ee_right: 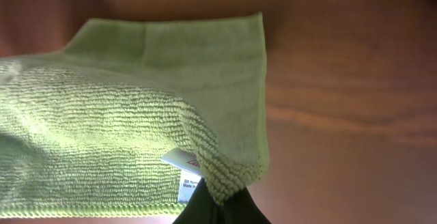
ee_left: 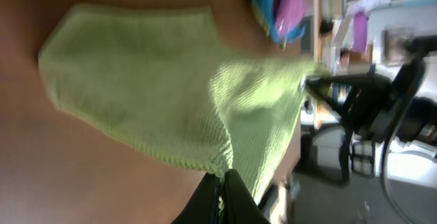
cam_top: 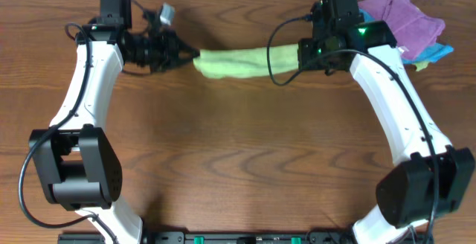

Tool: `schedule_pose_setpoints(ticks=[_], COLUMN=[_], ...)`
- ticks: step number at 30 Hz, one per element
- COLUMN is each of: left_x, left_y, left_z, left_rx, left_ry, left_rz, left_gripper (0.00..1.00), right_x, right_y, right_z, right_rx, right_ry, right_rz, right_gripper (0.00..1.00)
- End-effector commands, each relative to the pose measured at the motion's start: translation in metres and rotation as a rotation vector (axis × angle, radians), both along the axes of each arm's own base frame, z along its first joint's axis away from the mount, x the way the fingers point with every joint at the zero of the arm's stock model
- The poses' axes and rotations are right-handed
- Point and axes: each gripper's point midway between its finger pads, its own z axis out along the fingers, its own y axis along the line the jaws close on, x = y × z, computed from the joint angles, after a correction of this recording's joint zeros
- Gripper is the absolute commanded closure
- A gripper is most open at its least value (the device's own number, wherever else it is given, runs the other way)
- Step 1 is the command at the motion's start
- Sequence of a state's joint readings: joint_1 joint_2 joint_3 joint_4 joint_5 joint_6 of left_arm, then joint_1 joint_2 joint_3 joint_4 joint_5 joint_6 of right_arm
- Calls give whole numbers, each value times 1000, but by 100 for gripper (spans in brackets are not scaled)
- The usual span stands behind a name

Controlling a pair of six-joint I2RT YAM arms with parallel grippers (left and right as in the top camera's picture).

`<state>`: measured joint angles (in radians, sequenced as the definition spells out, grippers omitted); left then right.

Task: Fold the cloth
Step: 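Lower the stretched green cloth flat onto the table with both grippers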

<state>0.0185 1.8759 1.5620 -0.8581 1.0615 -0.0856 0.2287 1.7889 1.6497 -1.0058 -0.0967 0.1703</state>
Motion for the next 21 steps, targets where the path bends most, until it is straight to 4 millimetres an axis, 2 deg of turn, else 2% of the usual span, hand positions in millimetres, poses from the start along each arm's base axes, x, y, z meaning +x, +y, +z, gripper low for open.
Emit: schedule_pose_setpoints(ticks=[1, 3, 7, 9, 11, 14, 17, 21], left_x=[-20, -41, -61, -68, -80, -100, -135, -172], left_y=[1, 3, 2, 0, -6, -14, -28, -29], left_z=[-11, -18, -21, -24, -32, -53, -88, -122], left_rx=[62, 95, 105, 104, 107, 127, 122, 99], left_ry=[-79, -29, 12, 32, 57, 120, 204, 287], left_rz=[-135, -187, -244, -264, -300, -345, -403, -419], left_gripper=[94, 94, 94, 94, 94, 94, 94, 94], right_x=[-21, -38, -69, -88, -108, -130, -157, -180], right_y=[-3, -6, -13, -18, -20, -21, -26, -27], right_z=[18, 17, 15, 9, -6, -31, -67, -88], right_rx=[-10, -7, -2, -3, 6, 30, 41, 71], right_ry=[-27, -25, -25, -20, 2, 50, 113, 157], right_rz=[38, 40, 41, 41, 41, 25, -16, -56], right_gripper=[99, 99, 99, 99, 99, 99, 98, 99])
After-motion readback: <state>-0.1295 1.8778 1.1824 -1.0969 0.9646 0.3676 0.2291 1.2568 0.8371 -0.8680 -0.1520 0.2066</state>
